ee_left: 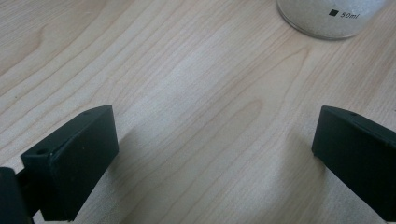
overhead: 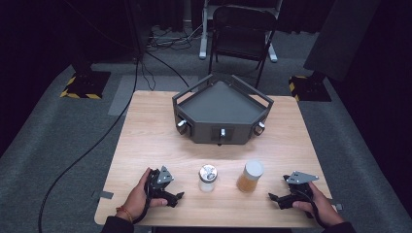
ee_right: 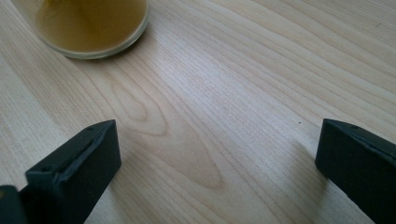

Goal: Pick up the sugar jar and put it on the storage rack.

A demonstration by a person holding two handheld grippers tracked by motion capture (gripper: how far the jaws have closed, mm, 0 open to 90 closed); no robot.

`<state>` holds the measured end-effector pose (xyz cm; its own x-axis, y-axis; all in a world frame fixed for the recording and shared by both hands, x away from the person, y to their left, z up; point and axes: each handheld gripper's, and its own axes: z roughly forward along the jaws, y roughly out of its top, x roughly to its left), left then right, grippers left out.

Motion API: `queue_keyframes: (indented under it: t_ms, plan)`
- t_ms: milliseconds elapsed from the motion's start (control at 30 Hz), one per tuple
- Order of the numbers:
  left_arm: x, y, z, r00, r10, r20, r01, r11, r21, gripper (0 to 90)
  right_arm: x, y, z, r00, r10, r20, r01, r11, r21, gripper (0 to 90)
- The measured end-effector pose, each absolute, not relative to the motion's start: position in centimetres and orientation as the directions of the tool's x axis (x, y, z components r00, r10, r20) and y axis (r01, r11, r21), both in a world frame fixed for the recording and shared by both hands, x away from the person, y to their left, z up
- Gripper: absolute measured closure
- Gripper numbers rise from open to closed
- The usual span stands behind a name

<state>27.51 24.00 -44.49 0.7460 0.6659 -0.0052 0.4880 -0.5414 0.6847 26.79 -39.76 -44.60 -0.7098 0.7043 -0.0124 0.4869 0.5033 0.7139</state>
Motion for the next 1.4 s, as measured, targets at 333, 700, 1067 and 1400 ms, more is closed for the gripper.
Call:
queue_keyframes:
  t_ms: [333,700,1067,1400]
  plan:
    - [27.4,23.9,-44.5,0.742,0.67,-0.006,0.491,-0.538,0.685,0.0,26.8,-39.8,-44.6,-0.712,0.702,-0.013,0.485,0.505,0.714,0.0]
    - [27.5,24.0,-44.5,0.748,0.664,-0.002,0.484,-0.544,0.685,0.3,26.9,-39.8,-44.6,-0.714,0.7,-0.013,0.484,0.506,0.714,0.0]
    - [26.3,24.3,-44.1,0.721,0.692,0.033,0.456,-0.51,0.729,2.3,26.9,-39.8,-44.6,-0.714,0.7,-0.012,0.484,0.506,0.714,0.0]
    - [25.5,24.4,-43.6,0.727,0.686,0.029,0.427,-0.485,0.763,1.8,26.9,-39.8,-44.6,-0.714,0.7,-0.012,0.484,0.506,0.714,0.0]
